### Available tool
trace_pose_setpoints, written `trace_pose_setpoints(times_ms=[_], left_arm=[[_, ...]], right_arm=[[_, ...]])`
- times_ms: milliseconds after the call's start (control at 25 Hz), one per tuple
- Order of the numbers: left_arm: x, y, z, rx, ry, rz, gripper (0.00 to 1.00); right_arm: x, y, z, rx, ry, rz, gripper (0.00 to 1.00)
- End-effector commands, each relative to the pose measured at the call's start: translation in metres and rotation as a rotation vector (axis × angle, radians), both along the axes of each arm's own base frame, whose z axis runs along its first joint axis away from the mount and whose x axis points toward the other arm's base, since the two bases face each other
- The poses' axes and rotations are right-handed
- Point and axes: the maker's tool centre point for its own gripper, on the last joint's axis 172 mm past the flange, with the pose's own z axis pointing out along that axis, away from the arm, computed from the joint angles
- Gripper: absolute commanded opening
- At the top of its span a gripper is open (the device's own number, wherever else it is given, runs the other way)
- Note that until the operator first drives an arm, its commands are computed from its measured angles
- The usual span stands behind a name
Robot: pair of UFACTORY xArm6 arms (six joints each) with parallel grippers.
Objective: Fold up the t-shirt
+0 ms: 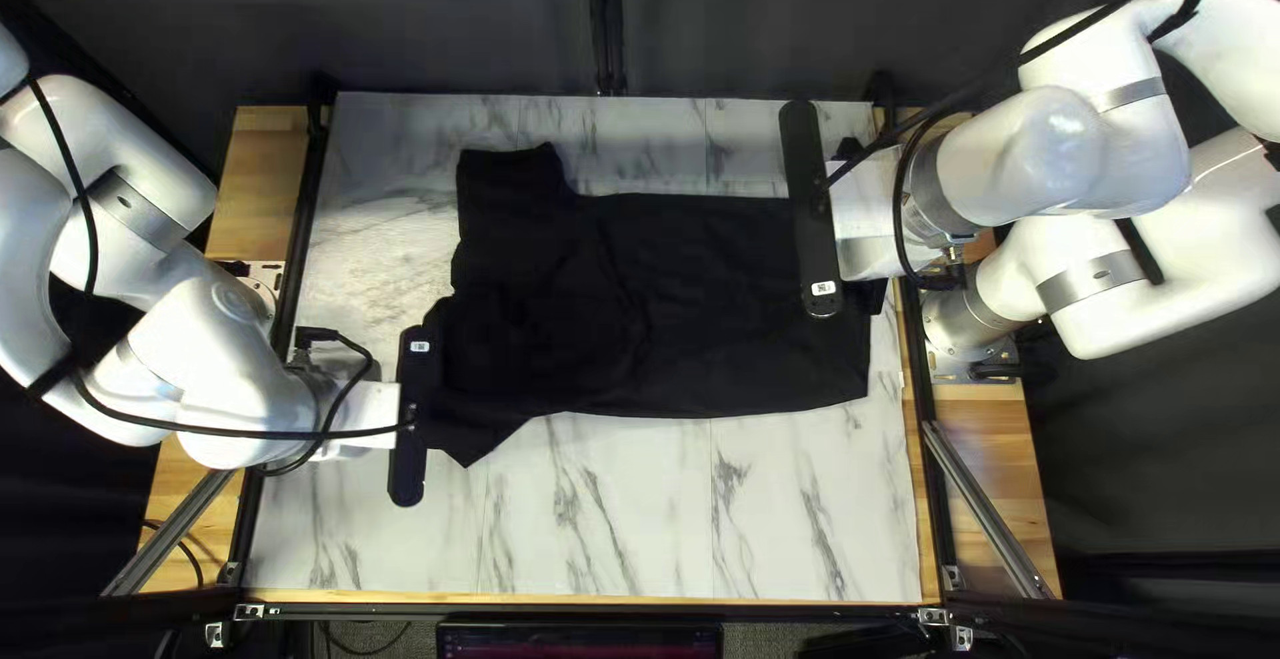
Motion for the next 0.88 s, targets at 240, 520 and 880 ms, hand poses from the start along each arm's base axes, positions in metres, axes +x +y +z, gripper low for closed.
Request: trace_pose_setpoints(times_ms=[240,520,880], left_arm=[[0.021,0.002,0.006,-0.021,0.003,0.009,1.00],[0.034,0.043,0.003,-0.038,0.009,0.022,1.00],[0.025,0.163,-0.043,-0.075,0.046,0.143,1.00]], right_arm=[[0.000,0.000,0.000,0.000,0.000,0.000,1.00],[0.000,0.000,0.000,0.000,0.000,0.000,1.00],[0.000,0.000,0.000,0.000,0.000,0.000,1.00]])
